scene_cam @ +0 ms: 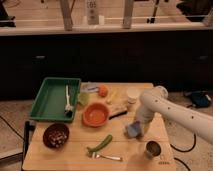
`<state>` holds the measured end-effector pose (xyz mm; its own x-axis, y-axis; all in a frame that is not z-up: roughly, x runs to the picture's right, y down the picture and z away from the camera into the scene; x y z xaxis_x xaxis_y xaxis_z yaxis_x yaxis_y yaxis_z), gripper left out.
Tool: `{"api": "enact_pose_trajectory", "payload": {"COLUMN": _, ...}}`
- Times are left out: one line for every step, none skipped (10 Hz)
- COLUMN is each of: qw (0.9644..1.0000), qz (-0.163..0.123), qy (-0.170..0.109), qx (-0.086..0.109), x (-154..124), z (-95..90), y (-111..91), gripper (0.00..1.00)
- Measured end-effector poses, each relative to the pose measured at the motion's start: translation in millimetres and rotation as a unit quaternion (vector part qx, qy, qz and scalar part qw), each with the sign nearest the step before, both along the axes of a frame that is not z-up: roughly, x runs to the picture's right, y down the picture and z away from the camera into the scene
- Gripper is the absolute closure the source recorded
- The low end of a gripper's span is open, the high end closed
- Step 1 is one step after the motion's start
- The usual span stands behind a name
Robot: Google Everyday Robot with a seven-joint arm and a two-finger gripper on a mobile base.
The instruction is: Wipe table surface with sponge
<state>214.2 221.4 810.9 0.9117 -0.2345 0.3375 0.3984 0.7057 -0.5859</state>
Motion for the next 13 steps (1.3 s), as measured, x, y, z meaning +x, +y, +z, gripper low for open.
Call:
{"api": "enact_pose_trajectory", "payload": {"qw": 0.9998, "qz": 0.007, "qy": 0.017, "qx": -0.003, "x": 22, "z": 2.4, "y": 2, "gripper": 1.0}}
{"api": "enact_pose_trajectory", "payload": {"qw": 0.9995, "qz": 0.014, "qy": 0.029, "qx": -0.005, "x": 37, "z": 4.3, "y": 3, "gripper": 1.0}}
{"api": "enact_pose_trajectory", "payload": {"qw": 0.9987, "qz": 0.022, "qy": 0.045, "qx": -0.004, "x": 55, "z": 8.5, "y": 1, "gripper": 1.0}}
{"api": "enact_pose_trajectory", "payload": {"qw": 0.9982, "qz": 0.027, "qy": 0.054, "qx": -0.001, "x": 64, "z": 12.2, "y": -3, "gripper": 1.0}}
{"api": "enact_pose_trajectory", "payload": {"qw": 0.9977, "qz": 0.031, "qy": 0.061, "qx": 0.004, "x": 70, "z": 16.5, "y": -10, "gripper": 1.0}}
{"api": "enact_pose_trajectory", "payload": {"qw": 0.9972, "qz": 0.034, "qy": 0.066, "qx": 0.008, "x": 74, "z": 20.2, "y": -16, "gripper": 1.0}}
{"api": "enact_pose_trajectory", "payload": {"qw": 0.997, "qz": 0.036, "qy": 0.067, "qx": 0.014, "x": 70, "z": 23.9, "y": -22, "gripper": 1.0}}
{"api": "enact_pose_trajectory", "payload": {"qw": 0.9971, "qz": 0.035, "qy": 0.064, "qx": 0.021, "x": 60, "z": 27.6, "y": -31, "gripper": 1.0}}
{"api": "enact_pose_trajectory", "payload": {"qw": 0.9974, "qz": 0.032, "qy": 0.06, "qx": 0.026, "x": 47, "z": 29.2, "y": -37, "gripper": 1.0}}
{"api": "enact_pose_trajectory", "payload": {"qw": 0.9979, "qz": 0.027, "qy": 0.052, "qx": 0.03, "x": 30, "z": 31.2, "y": -41, "gripper": 1.0}}
{"api": "enact_pose_trajectory", "payload": {"qw": 0.9985, "qz": 0.018, "qy": 0.04, "qx": 0.032, "x": 9, "z": 33.6, "y": -45, "gripper": 1.0}}
{"api": "enact_pose_trajectory", "payload": {"qw": 0.9989, "qz": 0.01, "qy": 0.032, "qx": 0.034, "x": -3, "z": 35.2, "y": -47, "gripper": 1.0}}
{"api": "enact_pose_trajectory", "payload": {"qw": 0.9993, "qz": -0.001, "qy": 0.017, "qx": 0.032, "x": -18, "z": 34.0, "y": -45, "gripper": 1.0}}
